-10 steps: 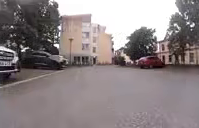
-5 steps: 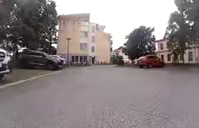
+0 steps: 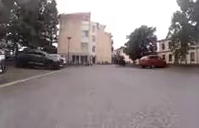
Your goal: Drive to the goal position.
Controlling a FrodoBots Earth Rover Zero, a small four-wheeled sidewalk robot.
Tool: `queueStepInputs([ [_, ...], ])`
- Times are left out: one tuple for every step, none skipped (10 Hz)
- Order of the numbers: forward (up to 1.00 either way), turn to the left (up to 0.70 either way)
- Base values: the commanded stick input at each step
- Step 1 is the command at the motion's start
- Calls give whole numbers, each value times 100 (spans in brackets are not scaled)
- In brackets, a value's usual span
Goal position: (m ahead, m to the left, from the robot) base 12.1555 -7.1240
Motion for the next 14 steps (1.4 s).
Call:
queueStepInputs([
  [60,0],
  [60,0],
  [60,0],
  [60,0],
  [60,0],
  [60,0],
  [60,0],
  [60,0],
  [60,0],
  [60,0],
  [60,0],
  [60,0],
  [60,0],
  [60,0],
])
